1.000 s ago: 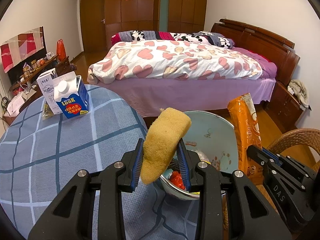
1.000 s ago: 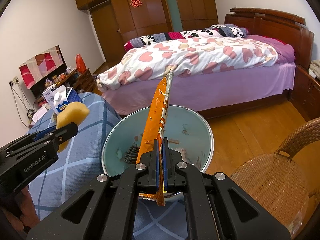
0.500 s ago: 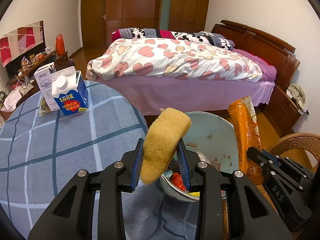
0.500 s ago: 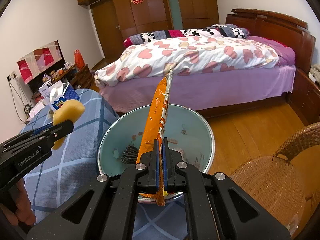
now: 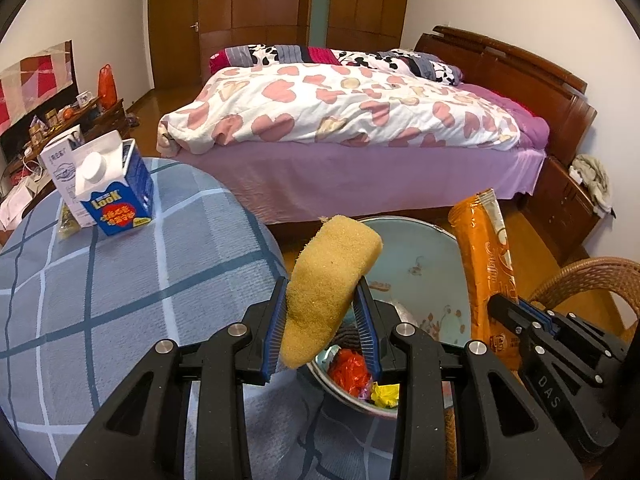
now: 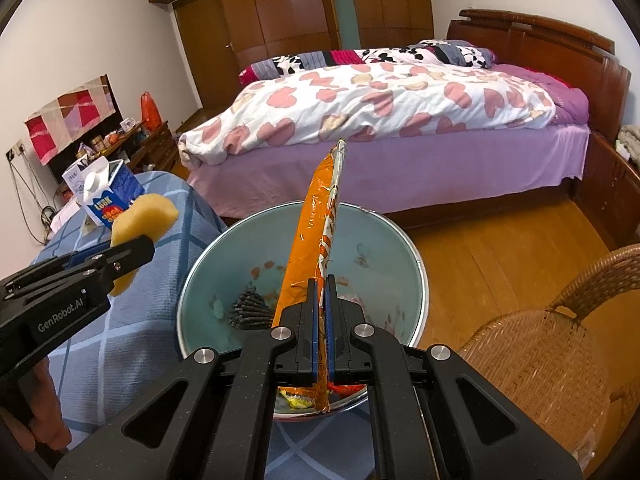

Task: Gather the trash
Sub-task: 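Carry the orange wrapper and yellow sponge over the wastebasket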

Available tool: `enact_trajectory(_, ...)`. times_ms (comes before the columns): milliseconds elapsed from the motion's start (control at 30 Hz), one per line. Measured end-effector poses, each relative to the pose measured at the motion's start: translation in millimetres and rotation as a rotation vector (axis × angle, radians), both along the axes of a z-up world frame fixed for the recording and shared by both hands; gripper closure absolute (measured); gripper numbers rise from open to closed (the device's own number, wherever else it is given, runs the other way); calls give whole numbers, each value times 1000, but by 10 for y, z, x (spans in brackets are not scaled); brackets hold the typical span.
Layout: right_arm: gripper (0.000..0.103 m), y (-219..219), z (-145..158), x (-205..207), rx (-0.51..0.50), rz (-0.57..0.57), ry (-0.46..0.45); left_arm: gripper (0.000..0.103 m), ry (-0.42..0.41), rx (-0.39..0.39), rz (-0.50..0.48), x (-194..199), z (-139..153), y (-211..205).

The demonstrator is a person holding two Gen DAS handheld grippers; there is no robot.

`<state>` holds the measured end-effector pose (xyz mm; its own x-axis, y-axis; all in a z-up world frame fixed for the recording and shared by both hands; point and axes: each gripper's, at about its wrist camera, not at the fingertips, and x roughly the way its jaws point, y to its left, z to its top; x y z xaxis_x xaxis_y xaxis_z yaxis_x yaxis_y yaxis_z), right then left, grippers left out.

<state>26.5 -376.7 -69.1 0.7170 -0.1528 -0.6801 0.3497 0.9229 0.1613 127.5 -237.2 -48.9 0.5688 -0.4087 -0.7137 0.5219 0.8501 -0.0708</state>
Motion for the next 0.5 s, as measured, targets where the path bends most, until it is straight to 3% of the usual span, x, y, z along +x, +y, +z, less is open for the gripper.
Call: enact_trajectory(500, 99, -219, -104, 141, -7, -24, 51, 70, 41, 26, -37, 188, -159, -333)
